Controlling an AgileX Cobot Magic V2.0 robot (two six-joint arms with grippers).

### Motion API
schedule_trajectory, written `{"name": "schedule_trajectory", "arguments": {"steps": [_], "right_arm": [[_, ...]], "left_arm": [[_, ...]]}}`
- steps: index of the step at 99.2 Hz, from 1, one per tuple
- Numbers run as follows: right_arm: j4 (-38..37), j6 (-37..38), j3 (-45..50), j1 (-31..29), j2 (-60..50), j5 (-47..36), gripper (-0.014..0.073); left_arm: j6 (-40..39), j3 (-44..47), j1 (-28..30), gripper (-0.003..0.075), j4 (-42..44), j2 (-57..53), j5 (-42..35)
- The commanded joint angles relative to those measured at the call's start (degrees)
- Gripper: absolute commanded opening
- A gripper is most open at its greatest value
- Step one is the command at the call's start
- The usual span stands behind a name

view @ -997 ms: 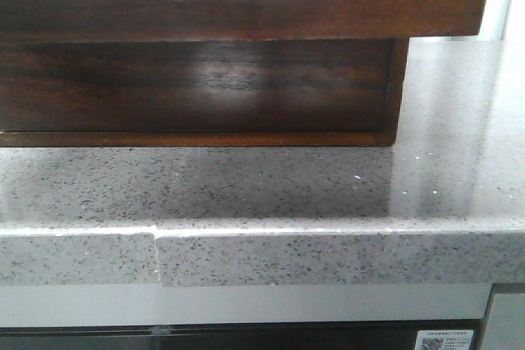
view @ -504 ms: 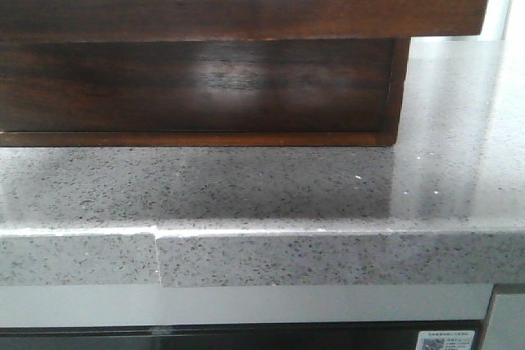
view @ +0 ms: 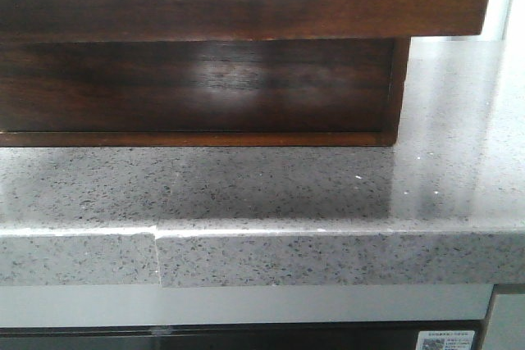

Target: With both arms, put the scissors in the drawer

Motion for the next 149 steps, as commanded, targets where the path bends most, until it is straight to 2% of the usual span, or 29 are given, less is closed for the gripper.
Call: {"name": "schedule_trajectory", "arguments": {"steps": [1, 11, 34, 50, 65, 82, 97, 118, 136, 149], "right_arm": [[-1.9, -0.4, -1.6, 0.0, -2.6, -1.9, 0.0161], [-2.0, -0.4, -1.6, 0.0, -2.7, -1.9, 0.0232], [-2.6, 5.7, -3.0, 0.0, -5.0, -0.7, 0.0231], [-2.6, 15.5, -3.6, -0.4, -9.7, 2.6, 0.0231], [-2.3, 23.6, -1.2, -4.5, -15.6, 2.9, 0.0231], [-1.2, 32.8, 9.4, -13.0, -24.7, -5.5, 0.0231], [-1.1, 42.9, 23.3, -23.6, -33.6, -15.4, 0.0231], [-1.1, 55.2, 40.3, -35.3, -43.9, -22.5, 0.0231], [2.4, 57.0, 52.1, -37.4, -50.9, -27.9, 0.023], [3.1, 57.0, 57.0, -37.4, -54.0, -31.8, 0.0231]], "left_arm": [[-0.6, -1.6, -0.4, 0.0439, -1.2, 0.6, -4.3], [-0.6, -1.6, -0.4, 0.0439, -1.2, 0.6, -4.3], [-0.6, -1.6, -0.4, 0.0439, -1.2, 0.6, -4.3], [-0.6, -1.6, -0.4, 0.0439, -1.2, 0.6, -4.3], [-0.6, -1.6, -0.4, 0.0439, -1.2, 0.6, -4.3], [-0.6, -1.6, -0.4, 0.0439, -1.2, 0.6, -4.3], [-0.6, -1.6, -0.4, 0.0439, -1.2, 0.6, -4.3], [-0.6, -1.5, -0.4, 0.0439, -1.2, 0.6, -4.3], [-0.6, -1.5, -0.4, 0.0439, -1.2, 0.6, -4.3], [-0.6, -1.5, -0.4, 0.0439, -1.2, 0.6, -4.4]]}}
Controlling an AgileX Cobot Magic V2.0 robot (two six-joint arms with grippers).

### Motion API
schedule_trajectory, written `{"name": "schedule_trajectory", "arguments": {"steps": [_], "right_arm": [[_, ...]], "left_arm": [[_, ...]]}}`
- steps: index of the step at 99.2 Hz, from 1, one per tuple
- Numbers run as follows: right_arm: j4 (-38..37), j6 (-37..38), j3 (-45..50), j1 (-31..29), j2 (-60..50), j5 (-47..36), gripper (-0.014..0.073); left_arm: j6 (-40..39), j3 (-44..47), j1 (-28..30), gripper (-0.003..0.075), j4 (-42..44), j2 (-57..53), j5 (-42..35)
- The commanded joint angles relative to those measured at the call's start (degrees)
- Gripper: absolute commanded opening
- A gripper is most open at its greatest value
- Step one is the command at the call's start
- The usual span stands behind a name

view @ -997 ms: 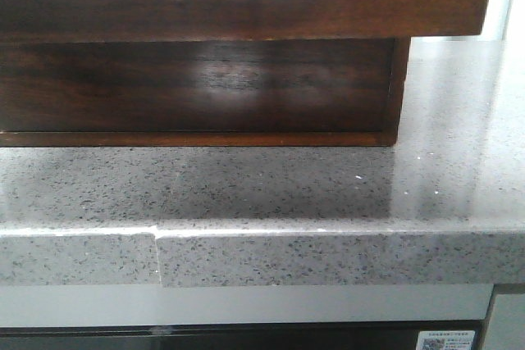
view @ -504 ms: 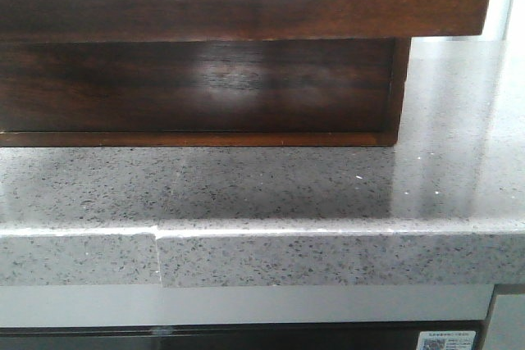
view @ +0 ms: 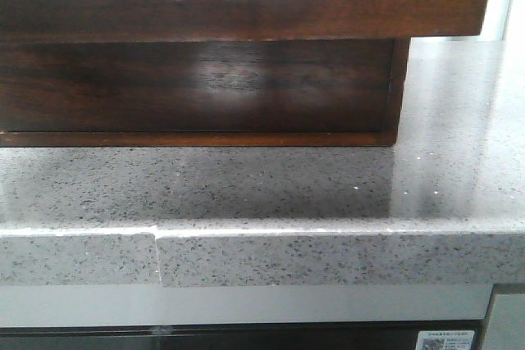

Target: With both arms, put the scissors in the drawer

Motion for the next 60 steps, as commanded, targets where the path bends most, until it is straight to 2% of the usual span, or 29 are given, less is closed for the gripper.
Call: {"name": "schedule_trajectory", "arguments": {"steps": [1, 60], "right_arm": [[-0.3, 0.2, 1.2, -0.4, -1.6, -6.7, 0.0231], [-1.3, -0.1, 1.8, -0.4, -1.9, -7.0, 0.023]], "left_arm": [[-0.6, -1.5, -0.4, 0.0439, -1.2, 0.6, -4.3], [-0.6, -2.1, -0.4, 0.0438, 0.3, 0.6, -2.6]]}}
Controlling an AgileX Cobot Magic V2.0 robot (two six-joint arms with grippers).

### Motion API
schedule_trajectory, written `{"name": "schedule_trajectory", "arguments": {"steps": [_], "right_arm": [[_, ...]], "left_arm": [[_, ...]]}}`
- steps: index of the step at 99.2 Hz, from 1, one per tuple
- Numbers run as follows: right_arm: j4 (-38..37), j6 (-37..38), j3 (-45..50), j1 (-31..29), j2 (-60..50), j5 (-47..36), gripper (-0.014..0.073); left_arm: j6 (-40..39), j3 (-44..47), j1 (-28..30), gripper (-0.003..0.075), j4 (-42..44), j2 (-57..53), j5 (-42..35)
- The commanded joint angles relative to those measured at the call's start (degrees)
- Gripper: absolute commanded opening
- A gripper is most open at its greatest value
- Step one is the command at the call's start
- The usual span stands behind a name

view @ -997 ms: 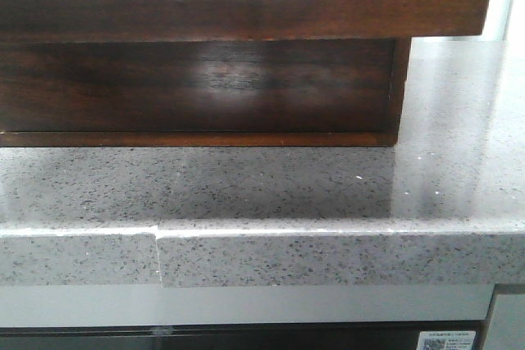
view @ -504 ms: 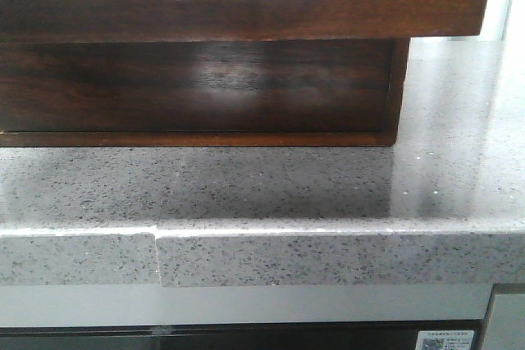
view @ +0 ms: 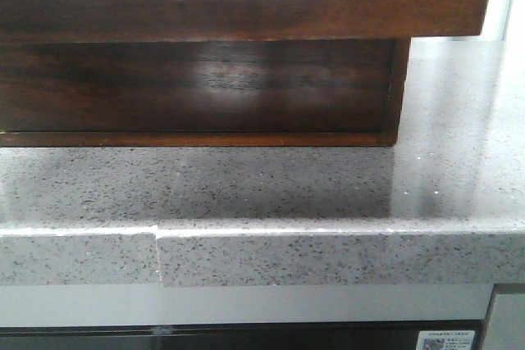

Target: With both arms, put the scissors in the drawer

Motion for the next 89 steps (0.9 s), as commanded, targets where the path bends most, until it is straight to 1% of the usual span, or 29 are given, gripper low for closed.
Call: {"name": "schedule_trajectory", "arguments": {"steps": [1, 7, 14, 27, 30, 34, 40, 49, 51, 52, 56, 89], "right_arm": [[-1.3, -0.2, -1.4, -0.4, -0.2, -4.0, 0.023], [-1.3, -0.2, -1.4, -0.4, -0.2, -4.0, 0.023], [-1.3, -0.2, -1.4, -0.4, -0.2, -4.0, 0.0229], [-1.3, -0.2, -1.4, -0.4, -0.2, -4.0, 0.0226], [-1.3, -0.2, -1.4, -0.4, -0.2, -4.0, 0.0218], [-1.3, -0.2, -1.4, -0.4, -0.2, -4.0, 0.0192], [-1.3, -0.2, -1.4, -0.4, -0.2, -4.0, 0.0125], [-1.3, -0.2, -1.4, -0.4, 0.0, -4.0, 0.0001], [-1.3, -0.2, -1.4, -0.4, 0.0, -4.0, -0.0016], [-1.3, -0.2, -1.4, -0.4, 0.1, -4.0, -0.0041], [-1.3, -0.2, -1.4, -0.4, 0.1, -4.1, -0.0069], [-1.3, -0.2, -1.4, -0.4, 0.1, -3.6, -0.0069]], "left_arm": [[-0.6, -2.0, -0.4, 0.0435, -0.8, 0.6, -3.3], [-0.6, -2.0, -0.4, 0.0407, -0.8, 0.6, -3.2], [-0.6, -2.0, -0.4, 0.0334, -0.1, 0.6, -3.1], [-0.6, -2.0, -0.4, 0.0149, 1.8, 0.6, -1.3], [-0.6, -2.0, -0.4, 0.01, 1.8, 0.6, -0.8], [-0.6, -2.0, -0.4, 0.0053, 1.9, 0.6, -0.5], [-0.6, -2.0, -0.4, -0.0022, 2.0, 0.6, -0.5], [-0.6, -2.0, -0.4, -0.002, 2.0, 0.6, -0.7], [-0.6, -2.0, -0.4, -0.002, 2.0, 0.6, -0.7], [-0.6, -2.0, -0.4, -0.002, 2.0, 0.6, -0.7], [-0.6, -2.0, -0.4, -0.002, 2.0, 0.6, -0.6], [-0.8, -1.9, -0.4, -0.002, 1.6, 0.6, 0.2]]}}
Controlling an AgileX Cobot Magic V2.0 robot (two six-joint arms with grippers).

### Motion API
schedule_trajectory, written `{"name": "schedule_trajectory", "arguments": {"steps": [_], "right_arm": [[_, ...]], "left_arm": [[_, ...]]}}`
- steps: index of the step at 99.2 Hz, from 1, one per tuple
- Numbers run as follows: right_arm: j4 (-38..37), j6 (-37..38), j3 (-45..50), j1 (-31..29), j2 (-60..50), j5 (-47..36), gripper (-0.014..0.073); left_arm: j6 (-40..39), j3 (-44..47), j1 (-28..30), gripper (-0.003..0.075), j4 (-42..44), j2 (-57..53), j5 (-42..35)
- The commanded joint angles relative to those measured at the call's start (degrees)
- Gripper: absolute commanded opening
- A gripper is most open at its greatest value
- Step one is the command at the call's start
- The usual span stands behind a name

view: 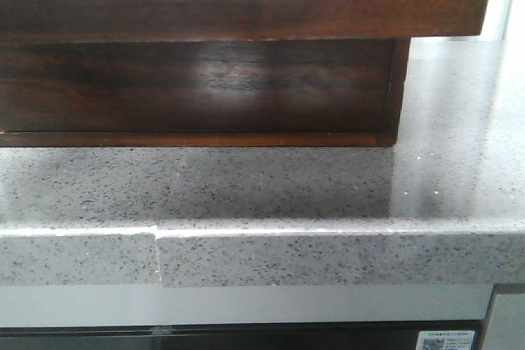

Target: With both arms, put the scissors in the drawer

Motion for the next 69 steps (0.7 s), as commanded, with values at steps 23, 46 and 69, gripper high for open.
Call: {"name": "schedule_trajectory", "arguments": {"steps": [23, 46, 69], "right_arm": [[-1.2, -0.2, -1.4, -0.4, 0.1, -3.4, -0.0069], [-1.2, -0.2, -1.4, -0.4, 0.1, -3.4, -0.0069], [-1.2, -0.2, -1.4, -0.4, 0.1, -3.4, -0.0069]], "left_arm": [[-0.8, -1.9, -0.4, -0.002, -1.4, 0.6, -3.1], [-0.8, -0.6, 0.7, -0.002, 1.2, -1.6, -3.6], [-3.6, 12.7, 1.6, -0.002, 2.1, -9.9, -17.5]]}}
